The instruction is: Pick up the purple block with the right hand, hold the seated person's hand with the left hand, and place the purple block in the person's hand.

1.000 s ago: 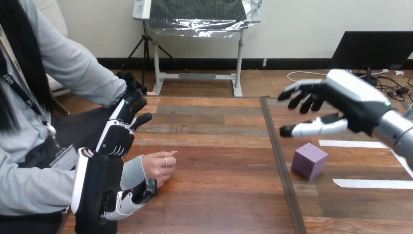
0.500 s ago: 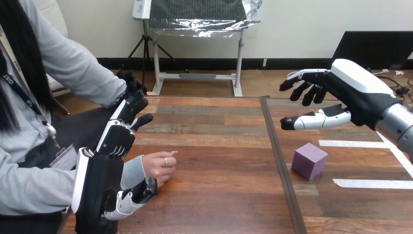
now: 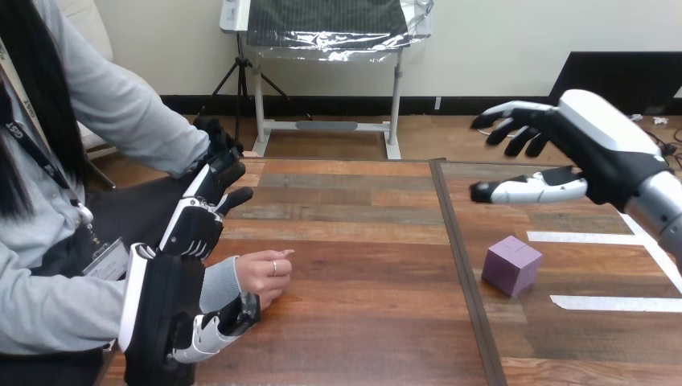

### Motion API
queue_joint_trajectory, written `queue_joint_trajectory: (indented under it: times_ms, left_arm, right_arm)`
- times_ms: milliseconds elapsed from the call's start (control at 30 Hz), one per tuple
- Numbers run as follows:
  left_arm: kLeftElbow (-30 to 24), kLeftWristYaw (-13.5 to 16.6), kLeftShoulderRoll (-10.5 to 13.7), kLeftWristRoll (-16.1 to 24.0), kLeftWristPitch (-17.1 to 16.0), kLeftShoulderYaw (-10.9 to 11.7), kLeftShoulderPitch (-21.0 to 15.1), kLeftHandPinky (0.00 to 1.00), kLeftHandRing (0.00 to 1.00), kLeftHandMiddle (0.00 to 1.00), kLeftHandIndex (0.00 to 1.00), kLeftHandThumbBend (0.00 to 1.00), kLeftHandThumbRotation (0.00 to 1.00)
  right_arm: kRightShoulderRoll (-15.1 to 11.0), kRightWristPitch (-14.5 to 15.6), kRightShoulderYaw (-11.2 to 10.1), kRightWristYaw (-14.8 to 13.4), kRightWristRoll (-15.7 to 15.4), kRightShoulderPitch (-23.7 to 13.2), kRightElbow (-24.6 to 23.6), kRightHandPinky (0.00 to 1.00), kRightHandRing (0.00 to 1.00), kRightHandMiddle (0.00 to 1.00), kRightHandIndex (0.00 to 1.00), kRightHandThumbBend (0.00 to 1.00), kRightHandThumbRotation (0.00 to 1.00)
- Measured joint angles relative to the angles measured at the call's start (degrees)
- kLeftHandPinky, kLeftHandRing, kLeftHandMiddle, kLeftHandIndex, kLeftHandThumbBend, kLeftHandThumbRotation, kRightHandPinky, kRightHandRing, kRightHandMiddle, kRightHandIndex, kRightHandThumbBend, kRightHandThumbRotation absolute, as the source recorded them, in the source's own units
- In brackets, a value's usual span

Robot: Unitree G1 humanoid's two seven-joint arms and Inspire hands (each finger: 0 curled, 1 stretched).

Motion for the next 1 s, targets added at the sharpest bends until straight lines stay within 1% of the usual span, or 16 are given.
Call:
queue_joint_trajectory:
  times_ms: [233,433,700,833,1000]
  left_arm:
    - [0.0,-0.2,0.0,-0.2,0.2,-0.1,0.0,0.84,0.91,0.92,0.89,1.00,0.74]
    - [0.0,-0.2,0.0,0.1,0.2,-0.1,0.0,0.84,0.91,0.92,0.89,1.00,0.74]
    - [0.0,-0.2,-0.2,0.2,0.2,0.0,-0.2,0.84,0.90,0.92,0.89,1.00,0.75]
    - [0.0,-0.1,-0.3,0.3,0.2,0.0,-0.2,0.83,0.90,0.92,0.89,1.00,0.75]
    - [0.0,-0.1,-0.3,0.4,0.2,-0.1,-0.2,0.83,0.90,0.92,0.89,1.00,0.75]
  right_arm:
    - [0.7,0.3,0.0,-3.3,-0.5,-0.9,5.6,0.73,0.82,0.81,0.84,1.00,0.71]
    - [1.4,0.7,0.4,-6.7,-1.8,-2.4,11.5,0.73,0.82,0.81,0.85,1.00,0.71]
    - [3.1,1.3,0.9,-10.8,-3.2,-4.8,19.2,0.73,0.84,0.82,0.86,1.00,0.69]
    - [4.1,1.6,1.5,-11.9,-3.3,-5.8,22.4,0.74,0.85,0.84,0.87,1.00,0.66]
    - [5.8,2.8,2.0,-12.9,-3.3,-6.8,25.6,0.75,0.86,0.84,0.87,1.00,0.66]
